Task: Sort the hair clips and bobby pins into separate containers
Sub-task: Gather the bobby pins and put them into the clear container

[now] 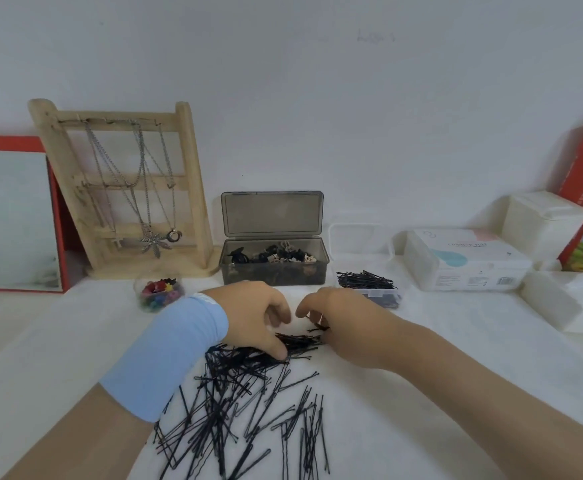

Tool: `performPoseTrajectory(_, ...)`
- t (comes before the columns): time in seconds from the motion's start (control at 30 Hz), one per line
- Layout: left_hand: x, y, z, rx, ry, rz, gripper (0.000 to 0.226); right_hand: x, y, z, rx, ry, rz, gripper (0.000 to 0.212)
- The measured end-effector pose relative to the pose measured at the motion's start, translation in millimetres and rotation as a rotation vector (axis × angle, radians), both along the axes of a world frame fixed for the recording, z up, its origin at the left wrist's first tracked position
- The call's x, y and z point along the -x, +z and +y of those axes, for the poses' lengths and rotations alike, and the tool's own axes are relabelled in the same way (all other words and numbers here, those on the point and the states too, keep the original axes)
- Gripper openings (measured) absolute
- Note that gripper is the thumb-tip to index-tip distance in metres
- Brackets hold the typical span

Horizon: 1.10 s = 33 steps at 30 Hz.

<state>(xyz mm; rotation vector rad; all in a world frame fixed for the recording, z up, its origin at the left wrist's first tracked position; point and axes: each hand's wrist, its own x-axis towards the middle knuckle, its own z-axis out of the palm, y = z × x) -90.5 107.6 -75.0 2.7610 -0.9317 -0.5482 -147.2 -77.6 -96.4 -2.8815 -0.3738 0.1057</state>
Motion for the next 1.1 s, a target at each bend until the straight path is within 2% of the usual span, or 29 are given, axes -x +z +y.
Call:
performPoseTrajectory(0.07, -3.1, 2.5, 8.0, -0.088, 0.015, -0.037, 0.044, 0.0, -1.0, -0.2, -0.077, -0.042, 0.004, 0.049)
performPoseTrajectory(0.17, -5.5, -2.7, 8.5, -0.058, 0.007, -0.052, 0.032, 0.2, -4.5, 6.0, -0.031, -0.040, 0.043, 0.020)
performPoseTrajectory(0.2, -5.8, -4.9, 7.1, -0.025, 0.012, -0.055, 0.029, 0.0, -5.0, 8.2, -0.019, -0.029, 0.045, 0.017)
performPoseTrajectory(0.27, -5.7, -8.9, 2.5, 0.037, 0.014, -0.069, 0.023, 1.1, -0.6, 8.6, -0.051, -0.016, 0.072, 0.028)
performPoseTrajectory(0.3, -5.3, -11.0, -0.1, 0.066, 0.010, -0.075, 0.022, 1.5, 2.9, 6.9, -0.058, -0.008, 0.089, 0.027)
performPoseTrajectory(0.4, -2.4, -17.2, -7.7, 0.125, 0.003, -0.088, 0.020, 4.6, 11.8, 0.9, -0.059, 0.026, 0.107, 0.008)
performPoseTrajectory(0.53, -2.3, -12.5, -8.1, 0.130, 0.021, -0.070, 0.029, 6.5, 11.8, 2.9, -0.021, 0.047, 0.082, 0.041)
performPoseTrajectory(0.63, -3.0, -3.6, 0.4, -0.024, 0.019, -0.068, 0.042, 4.4, 9.6, 3.4, -0.074, 0.055, 0.075, 0.055)
performPoseTrajectory(0.7, -4.0, -4.5, 0.8, -0.034, 0.026, -0.092, 0.035, 4.0, 11.1, 1.2, -0.084, 0.064, 0.086, 0.060)
performPoseTrajectory(0.8, -1.1, -11.6, -6.1, 0.059, 0.027, -0.093, 0.021, 5.7, 12.8, -2.3, -0.029, -0.005, 0.100, 0.068)
performPoseTrajectory(0.83, -0.4, -12.9, -8.1, 0.076, 0.025, -0.092, 0.019, 5.8, 12.5, -2.9, 0.008, -0.036, 0.107, 0.061)
performPoseTrajectory(0.93, 1.4, -11.8, -11.2, 0.092, 0.020, -0.086, 0.025, 4.0, 10.4, -2.6, 0.054, -0.012, 0.105, 0.017)
performPoseTrajectory(0.97, 2.3, -10.8, -11.8, 0.093, 0.023, -0.071, 0.033, 3.4, 10.1, -2.2, 0.050, 0.002, 0.108, 0.012)
performPoseTrajectory(1.03, 4.3, -11.8, -14.1, 0.070, 0.016, -0.054, 0.052, 2.8, 11.2, -2.3, 0.042, 0.019, 0.104, 0.016)
performPoseTrajectory(1.1, 6.1, -15.7, -17.6, 0.036, -0.011, -0.091, 0.056, 2.0, 11.1, -4.2, 0.025, 0.037, 0.082, 0.018)
